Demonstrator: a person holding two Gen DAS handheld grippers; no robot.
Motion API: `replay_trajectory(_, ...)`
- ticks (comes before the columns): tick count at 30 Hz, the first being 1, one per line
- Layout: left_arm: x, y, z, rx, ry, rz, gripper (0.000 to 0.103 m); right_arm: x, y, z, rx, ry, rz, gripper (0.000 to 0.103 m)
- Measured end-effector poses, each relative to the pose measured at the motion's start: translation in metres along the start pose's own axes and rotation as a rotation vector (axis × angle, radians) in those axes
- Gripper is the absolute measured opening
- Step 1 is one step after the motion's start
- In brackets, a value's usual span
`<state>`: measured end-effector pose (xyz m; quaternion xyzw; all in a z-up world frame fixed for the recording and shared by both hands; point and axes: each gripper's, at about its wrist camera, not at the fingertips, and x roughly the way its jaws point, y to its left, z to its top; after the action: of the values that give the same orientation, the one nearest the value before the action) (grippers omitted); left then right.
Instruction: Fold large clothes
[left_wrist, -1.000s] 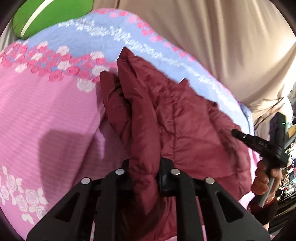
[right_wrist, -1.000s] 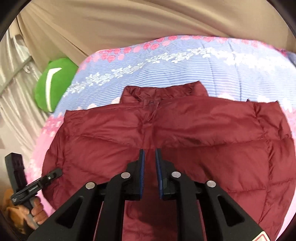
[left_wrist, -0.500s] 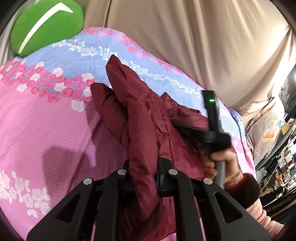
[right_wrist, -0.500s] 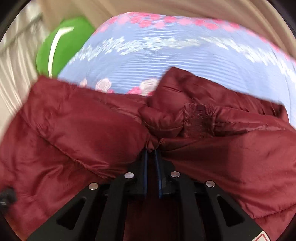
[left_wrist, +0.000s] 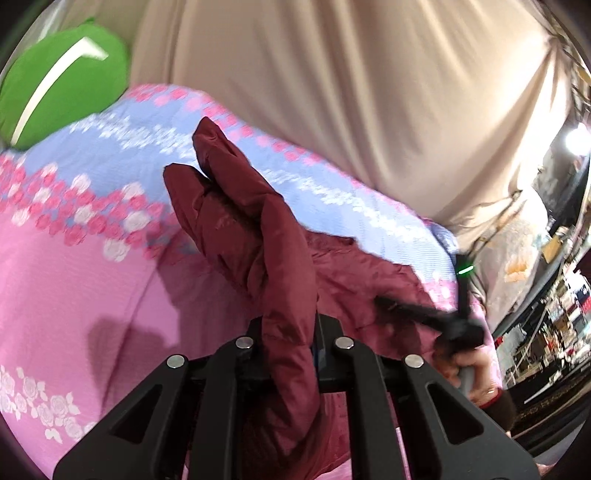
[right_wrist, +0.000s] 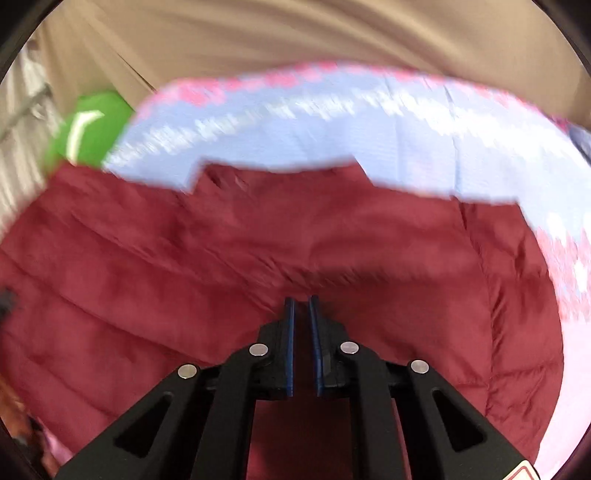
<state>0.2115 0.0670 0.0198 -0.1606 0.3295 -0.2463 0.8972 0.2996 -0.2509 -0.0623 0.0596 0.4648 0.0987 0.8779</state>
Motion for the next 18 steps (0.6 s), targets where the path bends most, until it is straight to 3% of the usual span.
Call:
replay_trajectory(6, 0.001, -0.067, 0.008, 0.121, -0.017, -0.085, 0.010, 0.034, 0.004, -0.001, 0.009, 0.030, 0.078, 0.011)
replay_trajectory(11, 0.023, -0.126, 0.002, 0.229, 0.020, -0.120, 0.010, 0.041, 0.013, 0.008, 0.009, 0.028, 0.113, 0.010)
replay_trajectory(14, 0.040, -0.147, -0.003, 0.254, 0.051, -0.129, 0.010, 0.009, -0.009, 0.005, 0.071, -0.012, 0.145, 0.010)
replay_trajectory(18, 0.054, -0.166, -0.009, 0.284, 0.082, -0.141, 0.010, -0.060, -0.068, -0.025, 0.126, -0.102, 0.066, 0.010)
